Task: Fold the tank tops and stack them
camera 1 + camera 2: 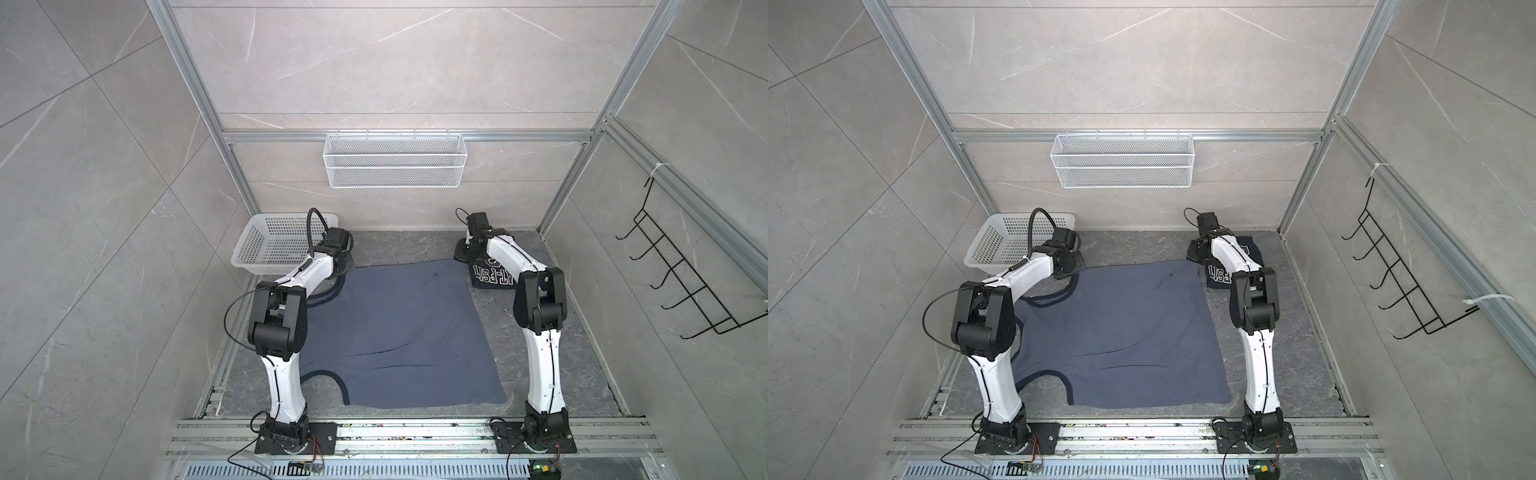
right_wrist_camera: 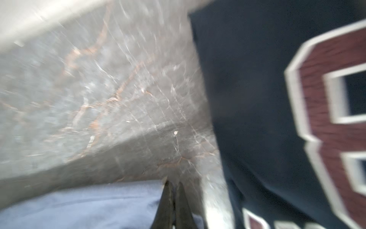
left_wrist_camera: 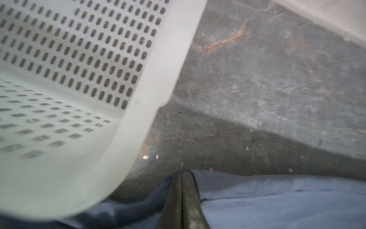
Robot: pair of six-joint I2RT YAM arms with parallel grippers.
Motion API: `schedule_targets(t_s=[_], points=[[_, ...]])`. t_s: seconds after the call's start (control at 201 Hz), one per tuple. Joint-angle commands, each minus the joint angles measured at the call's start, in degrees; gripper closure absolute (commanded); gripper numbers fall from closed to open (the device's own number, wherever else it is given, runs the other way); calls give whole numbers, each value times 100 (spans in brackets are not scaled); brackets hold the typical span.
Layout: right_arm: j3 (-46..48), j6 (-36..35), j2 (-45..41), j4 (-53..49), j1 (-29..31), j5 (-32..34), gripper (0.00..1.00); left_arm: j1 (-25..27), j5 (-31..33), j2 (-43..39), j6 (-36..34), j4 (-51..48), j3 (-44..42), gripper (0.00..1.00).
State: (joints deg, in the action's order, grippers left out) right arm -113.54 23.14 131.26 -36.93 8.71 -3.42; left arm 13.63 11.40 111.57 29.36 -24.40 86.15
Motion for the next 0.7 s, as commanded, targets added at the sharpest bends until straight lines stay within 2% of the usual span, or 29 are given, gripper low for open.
schedule_targets(t_s=[0.0, 0.219, 0.448, 0.692], points=[[127, 30, -305, 288, -104, -117, 100, -80, -137, -414, -45, 298, -19, 100], [894, 51, -913, 648, -110, -338, 100, -87, -487, -747, 0, 398, -397, 100], [2323, 84, -1927, 1225, -113, -536, 100, -69, -957, -1342, 65, 513, -1127, 100], [3985, 376, -3093, 1709, -105, -672, 100, 19, -1207, -2322, 281, 666, -2299, 100]])
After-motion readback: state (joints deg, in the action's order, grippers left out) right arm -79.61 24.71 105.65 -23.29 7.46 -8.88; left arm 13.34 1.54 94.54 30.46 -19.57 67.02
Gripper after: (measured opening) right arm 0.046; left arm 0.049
